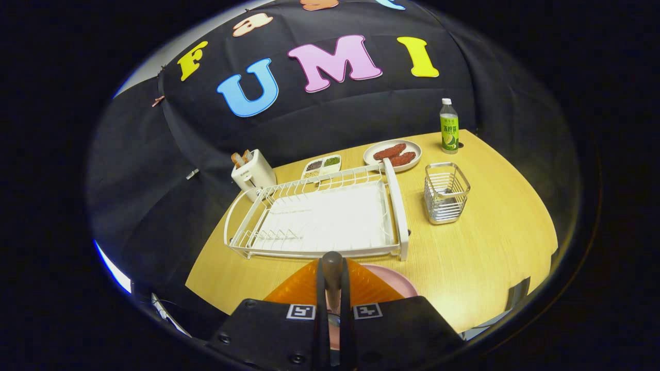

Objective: Take the plate from the dish rack, then take the spoon from the basket and place it into the plate.

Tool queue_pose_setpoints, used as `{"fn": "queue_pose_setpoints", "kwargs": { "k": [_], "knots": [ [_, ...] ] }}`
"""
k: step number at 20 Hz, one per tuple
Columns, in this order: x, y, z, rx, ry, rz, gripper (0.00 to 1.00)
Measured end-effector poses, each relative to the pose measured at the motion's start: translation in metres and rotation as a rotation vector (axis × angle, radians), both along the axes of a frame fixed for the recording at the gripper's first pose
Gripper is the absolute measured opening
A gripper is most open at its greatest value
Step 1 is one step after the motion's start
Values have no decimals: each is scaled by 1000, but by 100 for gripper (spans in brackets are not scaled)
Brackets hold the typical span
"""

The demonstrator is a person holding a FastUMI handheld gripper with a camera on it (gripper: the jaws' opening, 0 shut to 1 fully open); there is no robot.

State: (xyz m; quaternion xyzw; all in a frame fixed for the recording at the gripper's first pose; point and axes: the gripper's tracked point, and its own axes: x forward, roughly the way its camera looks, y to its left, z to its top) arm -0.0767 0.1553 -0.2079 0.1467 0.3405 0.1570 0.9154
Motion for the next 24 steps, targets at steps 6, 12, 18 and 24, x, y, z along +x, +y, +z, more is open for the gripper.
{"fn": "queue_pose_setpoints", "kwargs": {
  "k": [6,12,18,24],
  "knots": [
    [-10,5,-38,-30,51,7,12],
    [-5,-6,-44,-36,86,-36,16],
    [-8,-35,-41,-86,64,-88,98],
    [9,-56,7,-128,-98,-98,99]
  ]
}}
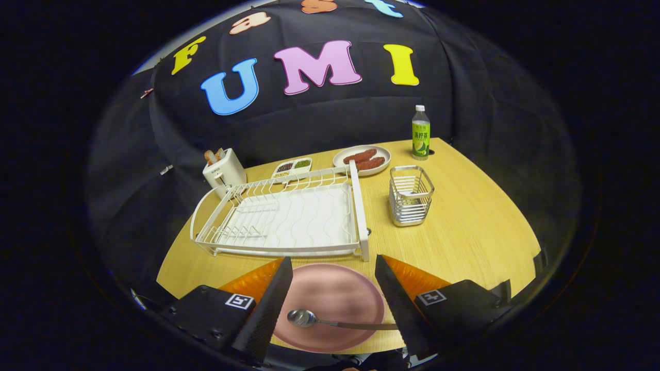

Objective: Take the plate from the dish rack, then take the spoon from the basket and place it into the plate.

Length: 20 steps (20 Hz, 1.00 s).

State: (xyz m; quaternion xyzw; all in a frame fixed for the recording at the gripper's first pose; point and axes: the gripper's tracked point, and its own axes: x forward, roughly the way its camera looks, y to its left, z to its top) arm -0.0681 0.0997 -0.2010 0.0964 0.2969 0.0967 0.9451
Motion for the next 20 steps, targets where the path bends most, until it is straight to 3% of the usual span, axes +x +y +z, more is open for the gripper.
{"fn": "queue_pose_setpoints", "kwargs": {
  "k": [8,14,20],
  "knots": [
    [21,-31,126,-47,-284,-21,98],
    [17,-91,225,-141,-481,-153,98],
    [20,-125,253,-132,-518,-219,98]
  ]
}}
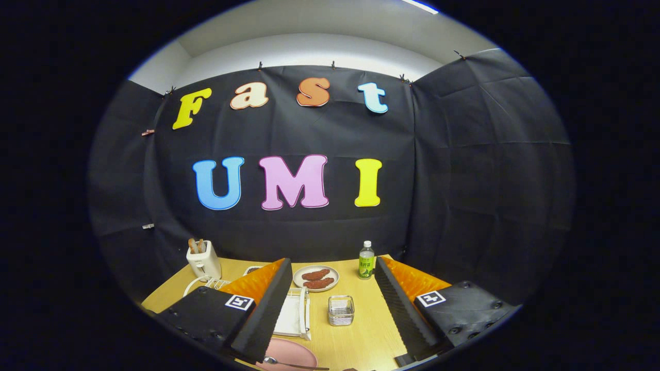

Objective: Take the plate from the dish rack, then take the spoon from the basket and place it into the plate.

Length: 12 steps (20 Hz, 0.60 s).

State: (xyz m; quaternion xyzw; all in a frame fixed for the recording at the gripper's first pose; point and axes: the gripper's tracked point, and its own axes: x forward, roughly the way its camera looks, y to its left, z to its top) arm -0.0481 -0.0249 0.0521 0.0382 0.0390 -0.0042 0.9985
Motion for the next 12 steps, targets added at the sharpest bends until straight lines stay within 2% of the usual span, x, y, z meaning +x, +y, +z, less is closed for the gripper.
{"fn": "queue_pose_setpoints", "kwargs": {
  "k": [12],
  "knots": [
    [42,-1,-32,10,46,151,98]
  ]
}}
